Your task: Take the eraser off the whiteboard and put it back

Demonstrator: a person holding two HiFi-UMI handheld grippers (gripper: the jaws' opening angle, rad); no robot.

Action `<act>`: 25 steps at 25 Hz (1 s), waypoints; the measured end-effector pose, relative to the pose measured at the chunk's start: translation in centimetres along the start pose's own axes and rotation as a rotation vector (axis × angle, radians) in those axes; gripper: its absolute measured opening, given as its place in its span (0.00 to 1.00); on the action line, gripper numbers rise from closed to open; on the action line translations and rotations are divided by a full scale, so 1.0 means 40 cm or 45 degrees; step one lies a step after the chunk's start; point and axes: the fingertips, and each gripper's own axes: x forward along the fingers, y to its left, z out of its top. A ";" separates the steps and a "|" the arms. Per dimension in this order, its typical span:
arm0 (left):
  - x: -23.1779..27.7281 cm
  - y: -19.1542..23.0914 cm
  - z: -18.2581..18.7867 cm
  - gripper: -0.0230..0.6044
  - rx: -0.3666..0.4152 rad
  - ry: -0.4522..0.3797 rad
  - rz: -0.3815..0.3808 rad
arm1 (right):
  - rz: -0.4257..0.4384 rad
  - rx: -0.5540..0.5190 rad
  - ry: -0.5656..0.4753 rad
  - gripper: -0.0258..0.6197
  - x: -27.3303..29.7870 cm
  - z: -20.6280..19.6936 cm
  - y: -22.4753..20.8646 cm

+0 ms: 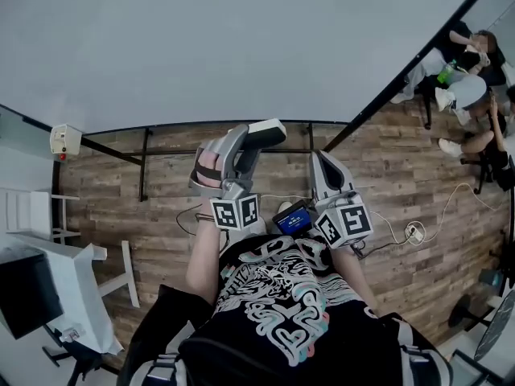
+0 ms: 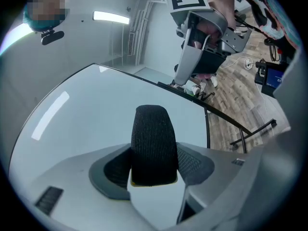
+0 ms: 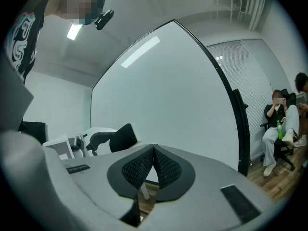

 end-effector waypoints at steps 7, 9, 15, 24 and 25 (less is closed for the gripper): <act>0.052 -0.002 -0.009 0.47 -0.015 -0.010 0.002 | -0.008 -0.010 0.014 0.06 0.040 0.002 -0.029; 0.060 -0.006 -0.008 0.47 -0.017 -0.012 0.001 | -0.011 -0.013 0.012 0.06 0.045 0.003 -0.038; 0.105 -0.004 0.003 0.47 -0.017 0.003 0.013 | -0.007 -0.019 0.016 0.06 0.061 0.019 -0.085; 0.168 -0.009 0.000 0.47 -0.018 0.026 0.019 | 0.002 -0.007 0.017 0.06 0.097 0.019 -0.146; 0.184 -0.014 0.002 0.47 -0.019 0.029 0.016 | 0.005 -0.003 0.019 0.06 0.105 0.017 -0.161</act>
